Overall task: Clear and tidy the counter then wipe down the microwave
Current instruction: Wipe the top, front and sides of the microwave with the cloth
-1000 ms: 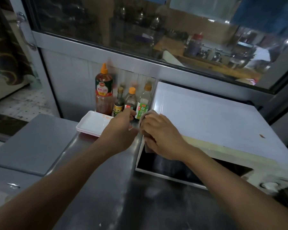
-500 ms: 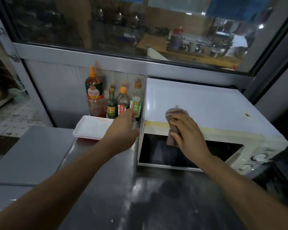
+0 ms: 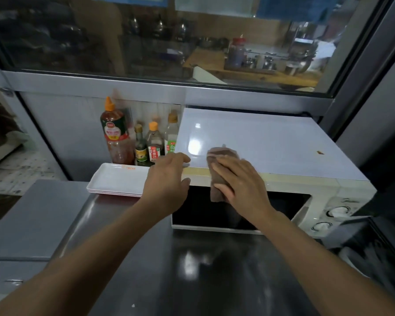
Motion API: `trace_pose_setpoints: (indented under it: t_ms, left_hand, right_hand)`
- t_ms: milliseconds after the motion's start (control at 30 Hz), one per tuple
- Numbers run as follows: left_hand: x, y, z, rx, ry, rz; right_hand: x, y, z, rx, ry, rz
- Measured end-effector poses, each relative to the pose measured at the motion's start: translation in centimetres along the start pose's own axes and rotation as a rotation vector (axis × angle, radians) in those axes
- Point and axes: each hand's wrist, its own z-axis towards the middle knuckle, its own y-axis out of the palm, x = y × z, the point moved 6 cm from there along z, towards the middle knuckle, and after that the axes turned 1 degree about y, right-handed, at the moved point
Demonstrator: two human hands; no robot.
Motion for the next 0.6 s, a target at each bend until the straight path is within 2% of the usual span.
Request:
trace_pose_setpoints:
  t_ms: [100, 267, 367, 467, 600]
  left_hand:
    - [2.5, 1.6, 0.7, 0.024, 0.098, 0.058]
    - [3.7, 3.5, 0.9, 0.052, 0.113, 0.199]
    - [4.0, 3.6, 0.9, 0.110, 0.150, 0.259]
    - [4.2, 3.5, 1.1, 0.124, 0.148, 0.291]
    - [3.9, 3.6, 1.0, 0.096, 0.125, 0.305]
  right_hand:
    - [4.6, -2.3, -2.7, 0.015, 0.034, -0.064]
    - [10.0, -4.3, -6.0, 0.005, 0.123, -0.099]
    - [8.8, -4.1, -5.8, 0.133, 0.155, -0.049]
    - [4.6, -2.6, -4.0, 0.254, 0.097, -0.052]
    - [1.3, -0.2, -1.4, 0.236, 0.022, -0.018]
